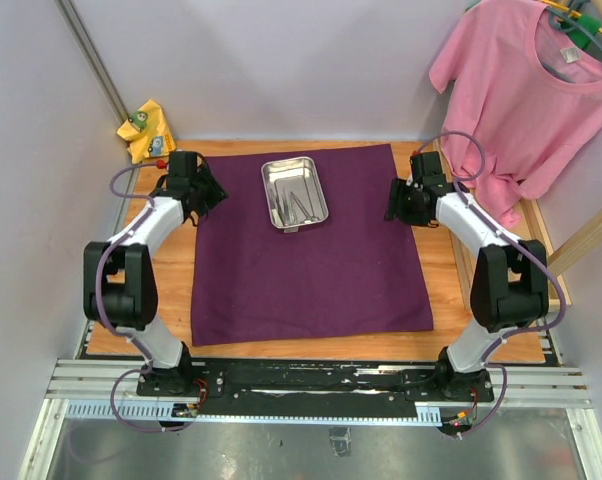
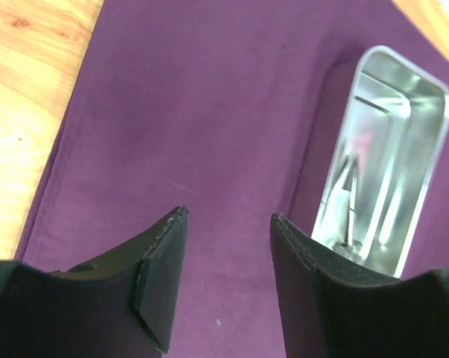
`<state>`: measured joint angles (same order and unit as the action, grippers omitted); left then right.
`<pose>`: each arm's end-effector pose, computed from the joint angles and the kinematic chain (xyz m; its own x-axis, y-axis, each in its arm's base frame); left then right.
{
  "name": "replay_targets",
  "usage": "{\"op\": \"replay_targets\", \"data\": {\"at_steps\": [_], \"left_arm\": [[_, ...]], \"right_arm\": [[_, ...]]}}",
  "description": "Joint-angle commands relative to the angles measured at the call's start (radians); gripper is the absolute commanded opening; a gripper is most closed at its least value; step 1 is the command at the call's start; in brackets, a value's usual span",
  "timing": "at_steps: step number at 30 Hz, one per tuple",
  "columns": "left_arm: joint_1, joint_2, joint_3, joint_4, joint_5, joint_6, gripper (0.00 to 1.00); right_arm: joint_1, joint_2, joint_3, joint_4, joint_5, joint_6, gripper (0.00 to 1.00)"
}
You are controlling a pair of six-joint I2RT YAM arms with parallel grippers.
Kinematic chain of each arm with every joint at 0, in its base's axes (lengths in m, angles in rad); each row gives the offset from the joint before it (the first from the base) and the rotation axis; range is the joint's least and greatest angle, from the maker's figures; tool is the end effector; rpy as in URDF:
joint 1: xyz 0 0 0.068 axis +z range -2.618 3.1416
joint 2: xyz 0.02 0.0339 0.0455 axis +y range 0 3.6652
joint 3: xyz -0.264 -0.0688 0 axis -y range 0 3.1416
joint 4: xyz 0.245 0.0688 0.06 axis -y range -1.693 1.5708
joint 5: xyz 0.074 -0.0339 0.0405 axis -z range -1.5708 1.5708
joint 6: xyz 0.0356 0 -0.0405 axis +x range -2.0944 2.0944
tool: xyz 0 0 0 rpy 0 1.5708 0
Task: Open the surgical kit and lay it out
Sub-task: Smooth out the surgical kit at the center of the board.
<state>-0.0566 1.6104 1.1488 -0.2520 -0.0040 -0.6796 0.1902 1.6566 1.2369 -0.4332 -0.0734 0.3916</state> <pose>0.3588 -0.0202 0.2502 -0.5420 -0.5988 -0.5897 -0.3691 0.8000 -0.4731 0.3558 0.0712 0.2490 -0.7737 0.2387 -0.5869 0.0642 0.9511 0.3021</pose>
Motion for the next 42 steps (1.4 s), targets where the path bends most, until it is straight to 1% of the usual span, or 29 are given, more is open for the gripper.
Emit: {"op": "replay_targets", "data": {"at_steps": [1,7,13,17,26,32,39,40,42], "left_arm": [[-0.006,0.121,0.078,0.057,-0.059,0.020,0.51],[-0.005,0.266,0.181,0.043,-0.090,0.031,0.39],[-0.001,0.381,0.251,0.028,-0.110,0.034,0.27],[0.014,0.451,0.291,0.018,-0.106,0.035,0.23],[0.042,0.569,0.411,-0.032,-0.119,0.067,0.22],[0.050,0.649,0.505,-0.058,-0.101,0.080,0.20],[0.057,0.714,0.596,-0.098,-0.086,0.099,0.18],[0.058,0.711,0.602,-0.106,-0.084,0.104,0.18],[0.058,0.677,0.586,-0.100,-0.088,0.117,0.25]], "right_arm": [[-0.054,0.077,0.022,-0.046,0.026,-0.025,0.59],[-0.069,0.103,-0.017,-0.014,0.031,-0.014,0.54],[-0.069,0.093,-0.057,0.003,0.053,-0.010,0.53],[-0.069,0.074,-0.062,0.003,0.048,-0.008,0.53],[-0.070,0.036,-0.029,-0.001,0.000,0.002,0.53],[-0.069,0.017,-0.011,0.010,-0.048,0.017,0.53],[-0.071,0.076,0.028,0.006,-0.035,0.002,0.54],[-0.072,0.089,0.035,0.004,-0.036,-0.001,0.55],[-0.074,0.103,0.045,0.003,-0.041,-0.002,0.55]]}}
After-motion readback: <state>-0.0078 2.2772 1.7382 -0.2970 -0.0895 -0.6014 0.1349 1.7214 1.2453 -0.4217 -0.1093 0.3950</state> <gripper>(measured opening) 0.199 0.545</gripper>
